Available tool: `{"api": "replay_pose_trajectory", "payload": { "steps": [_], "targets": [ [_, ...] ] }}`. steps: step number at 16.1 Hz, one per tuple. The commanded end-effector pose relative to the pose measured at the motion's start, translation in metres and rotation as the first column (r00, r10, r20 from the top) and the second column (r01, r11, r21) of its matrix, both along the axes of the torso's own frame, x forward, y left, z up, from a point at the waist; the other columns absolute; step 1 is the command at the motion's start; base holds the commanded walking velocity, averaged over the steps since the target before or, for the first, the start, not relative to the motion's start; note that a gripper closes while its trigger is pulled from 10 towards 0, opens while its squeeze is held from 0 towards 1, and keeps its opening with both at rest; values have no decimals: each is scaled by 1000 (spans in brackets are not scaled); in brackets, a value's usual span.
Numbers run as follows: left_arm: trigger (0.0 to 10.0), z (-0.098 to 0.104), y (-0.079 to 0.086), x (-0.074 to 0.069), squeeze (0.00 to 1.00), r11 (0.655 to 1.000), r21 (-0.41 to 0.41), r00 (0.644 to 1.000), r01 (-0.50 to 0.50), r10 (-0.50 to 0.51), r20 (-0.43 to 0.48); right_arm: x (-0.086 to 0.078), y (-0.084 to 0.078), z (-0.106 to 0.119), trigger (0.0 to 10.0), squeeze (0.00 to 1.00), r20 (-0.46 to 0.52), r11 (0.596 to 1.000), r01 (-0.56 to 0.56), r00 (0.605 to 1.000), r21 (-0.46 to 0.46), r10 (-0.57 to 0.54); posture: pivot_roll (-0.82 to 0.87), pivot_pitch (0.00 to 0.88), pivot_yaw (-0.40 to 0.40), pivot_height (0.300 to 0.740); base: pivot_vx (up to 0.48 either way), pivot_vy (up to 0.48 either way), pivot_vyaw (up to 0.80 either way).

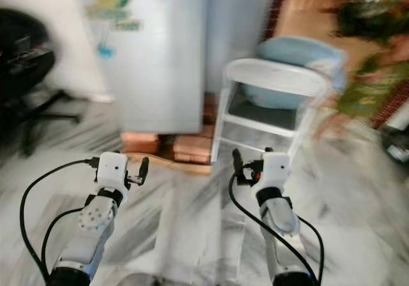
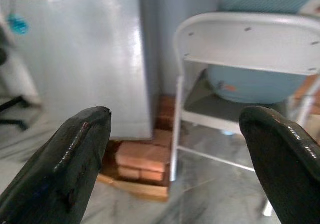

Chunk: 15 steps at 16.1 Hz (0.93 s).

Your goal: Restocking fridge

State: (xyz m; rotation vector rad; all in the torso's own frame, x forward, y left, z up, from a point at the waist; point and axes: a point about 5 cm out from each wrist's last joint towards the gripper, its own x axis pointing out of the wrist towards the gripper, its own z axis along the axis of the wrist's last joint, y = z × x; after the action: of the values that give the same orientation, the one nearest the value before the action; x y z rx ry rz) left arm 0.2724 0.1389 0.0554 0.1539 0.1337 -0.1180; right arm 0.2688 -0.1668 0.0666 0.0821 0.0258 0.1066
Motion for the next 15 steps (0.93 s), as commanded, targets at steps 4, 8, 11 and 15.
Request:
{"api": "replay_pose_trajectory", "payload": {
  "steps": [4,8,11,15],
  "targets": [
    [10000,-3,8,-1,0,1000,-3,1000,-11,11,-6,1,5,6,10000,0,30,1000,-1,1000,7,0,107,37,-24,740,0,480,-623],
    [10000,-4,6,-2,0,1000,-25,1000,2,-2,-5,0,3,4,10000,0,24,1000,7,1000,5,-7,108,44,-22,740,0,480,-675],
    [10000,-6,8,-1,0,1000,-26,1000,-4,3,-15,0,4,4,10000,0,22,1000,10,1000,5,-10,110,46,-19,740,0,480,-771],
    [10000,-2,7,3,0,998,-43,999,39,-38,26,0,-1,0,10000,0,14,999,38,999,4,-38,116,29,-21,740,0,480,-800]
  ]
}}
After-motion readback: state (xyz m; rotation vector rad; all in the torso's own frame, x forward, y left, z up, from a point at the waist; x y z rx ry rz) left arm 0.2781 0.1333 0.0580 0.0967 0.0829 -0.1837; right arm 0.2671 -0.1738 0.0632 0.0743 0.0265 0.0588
